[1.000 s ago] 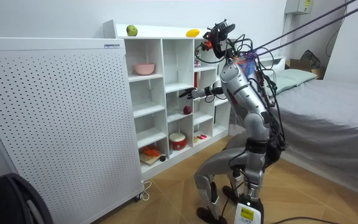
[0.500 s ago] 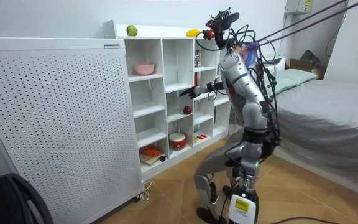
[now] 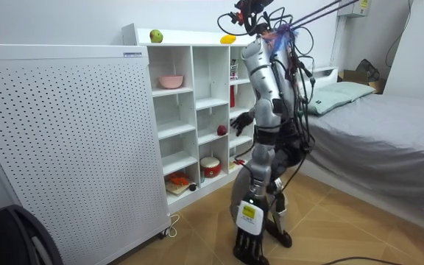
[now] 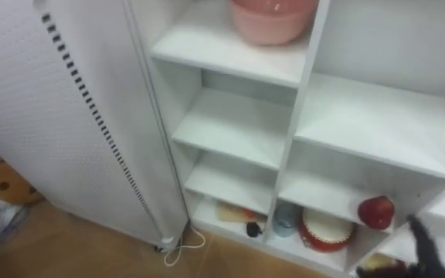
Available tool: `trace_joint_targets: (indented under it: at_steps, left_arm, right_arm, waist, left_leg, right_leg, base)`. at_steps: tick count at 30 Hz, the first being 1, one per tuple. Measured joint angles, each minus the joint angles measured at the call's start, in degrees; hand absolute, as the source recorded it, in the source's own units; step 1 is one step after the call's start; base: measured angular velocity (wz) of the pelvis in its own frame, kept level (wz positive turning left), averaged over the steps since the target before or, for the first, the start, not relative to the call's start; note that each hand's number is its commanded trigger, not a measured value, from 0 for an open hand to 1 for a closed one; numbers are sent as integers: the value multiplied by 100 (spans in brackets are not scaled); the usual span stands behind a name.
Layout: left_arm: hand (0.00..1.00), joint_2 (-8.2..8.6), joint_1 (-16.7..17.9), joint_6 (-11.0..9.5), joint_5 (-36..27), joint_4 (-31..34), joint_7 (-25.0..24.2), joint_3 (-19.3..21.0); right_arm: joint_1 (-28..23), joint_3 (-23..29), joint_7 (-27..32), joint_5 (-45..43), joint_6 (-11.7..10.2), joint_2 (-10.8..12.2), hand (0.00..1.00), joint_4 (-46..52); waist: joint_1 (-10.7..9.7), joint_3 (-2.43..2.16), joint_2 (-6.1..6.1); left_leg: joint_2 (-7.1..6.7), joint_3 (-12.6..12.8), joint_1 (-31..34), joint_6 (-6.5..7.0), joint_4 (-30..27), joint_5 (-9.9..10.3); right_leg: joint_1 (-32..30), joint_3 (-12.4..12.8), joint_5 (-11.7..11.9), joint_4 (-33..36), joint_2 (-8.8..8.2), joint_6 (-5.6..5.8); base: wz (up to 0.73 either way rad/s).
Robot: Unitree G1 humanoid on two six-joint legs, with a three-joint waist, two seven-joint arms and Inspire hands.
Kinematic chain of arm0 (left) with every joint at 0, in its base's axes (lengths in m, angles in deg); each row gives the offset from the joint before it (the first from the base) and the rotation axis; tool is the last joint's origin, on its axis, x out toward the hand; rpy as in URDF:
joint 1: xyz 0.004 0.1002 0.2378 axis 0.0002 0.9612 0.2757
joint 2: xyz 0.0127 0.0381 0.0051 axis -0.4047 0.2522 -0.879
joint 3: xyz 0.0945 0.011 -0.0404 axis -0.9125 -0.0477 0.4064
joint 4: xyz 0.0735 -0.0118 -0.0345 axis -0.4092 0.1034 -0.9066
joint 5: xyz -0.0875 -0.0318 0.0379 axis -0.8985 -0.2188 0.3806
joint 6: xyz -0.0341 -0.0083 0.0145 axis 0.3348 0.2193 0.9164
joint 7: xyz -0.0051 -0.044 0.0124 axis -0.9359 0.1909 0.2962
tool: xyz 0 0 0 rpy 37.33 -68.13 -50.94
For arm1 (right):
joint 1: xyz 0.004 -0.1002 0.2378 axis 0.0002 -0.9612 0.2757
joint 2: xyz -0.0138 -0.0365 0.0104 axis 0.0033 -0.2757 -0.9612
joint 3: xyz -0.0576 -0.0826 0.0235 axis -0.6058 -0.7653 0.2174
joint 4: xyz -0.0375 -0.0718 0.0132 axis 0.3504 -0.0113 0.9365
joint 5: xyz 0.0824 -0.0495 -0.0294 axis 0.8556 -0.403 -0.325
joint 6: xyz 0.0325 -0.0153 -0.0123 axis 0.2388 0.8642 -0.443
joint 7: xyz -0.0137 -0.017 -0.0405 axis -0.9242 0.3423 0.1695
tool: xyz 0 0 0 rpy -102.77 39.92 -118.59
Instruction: Arrange fruit in the closet
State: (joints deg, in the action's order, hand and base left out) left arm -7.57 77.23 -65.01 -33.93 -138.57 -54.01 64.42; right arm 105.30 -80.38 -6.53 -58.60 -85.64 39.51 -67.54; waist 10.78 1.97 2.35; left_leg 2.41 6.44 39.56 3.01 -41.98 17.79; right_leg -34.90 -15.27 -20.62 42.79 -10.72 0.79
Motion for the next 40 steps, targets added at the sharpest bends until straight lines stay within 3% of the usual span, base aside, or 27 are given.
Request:
trace_joint_targets:
  at_steps: [5,7,9,13,17,19,27,32,40]
  left_arm:
    - [0,125,44,-171,216,-215,-21,46]
    - [0,143,163,-224,311,-209,2,152]
    - [0,178,254,-238,516,-183,27,233]
    - [0,407,386,-253,997,-185,240,610]
    - [0,739,401,-209,1540,-170,474,941]
    - [0,824,405,-175,1784,-40,486,1008]
    - [0,918,116,-174,1874,-3,649,1264]
    - [0,1098,-26,-285,1658,-149,584,1350]
    - [0,1191,-31,-218,1664,-458,328,1686]
  right_arm:
    - [-1455,3,-474,-746,-14,711,0,-212]
    - [-1945,2,-562,-759,-16,901,0,-242]
    - [-2317,2,-665,-726,-17,976,0,-290]
    - [-2847,288,-697,-701,-26,1196,0,-557]
    - [-2969,666,-632,-717,-16,1508,0,-1001]
    - [-3029,687,-611,-725,30,1586,0,-1009]
    - [-2918,878,-795,-702,117,1773,0,-1163]
    - [-2802,1141,-962,-560,171,1844,0,-1363]
    - [-2711,1364,-1326,-449,344,1872,0,-1623]
  waist:
    - [-160,-137,-164]
    - [-261,-175,-166]
    - [-367,-178,-163]
    - [-599,-190,-142]
    - [-787,-187,-123]
    - [-823,-190,-94]
    - [-923,-176,-78]
    - [-909,-209,-142]
    - [-942,-172,-117]
  left_leg:
    - [-20,-18,-997,-77,863,-136]
    - [-58,-16,-1382,-109,1248,-231]
    - [-114,-7,-1760,-125,1611,-327]
    - [-173,-2,-2520,-178,2114,-378]
    - [-220,-7,-3153,-199,2410,-388]
    - [-230,16,-3339,-203,2496,-390]
    - [-208,233,-3993,-256,2910,-423]
    - [-187,374,-4137,-257,2939,-428]
    - [-192,440,-4439,-256,3059,-427]
  right_leg:
    - [1127,-175,209,-1047,183,74]
    - [1516,-201,309,-1436,234,98]
    - [1872,-240,362,-1700,233,132]
    - [2668,-276,478,-2325,341,176]
    - [3348,-326,539,-2742,388,224]
    - [3506,-272,544,-2817,391,233]
    - [3983,-35,623,-3048,469,253]
    - [4013,91,689,-3129,495,250]
    - [4321,123,734,-3229,507,276]
  base:
    - [8]
    - [8]
    - [9]
    - [-1]
    - [2]
    - [-8]
    - [-17]
    - [-15]
    - [-5]
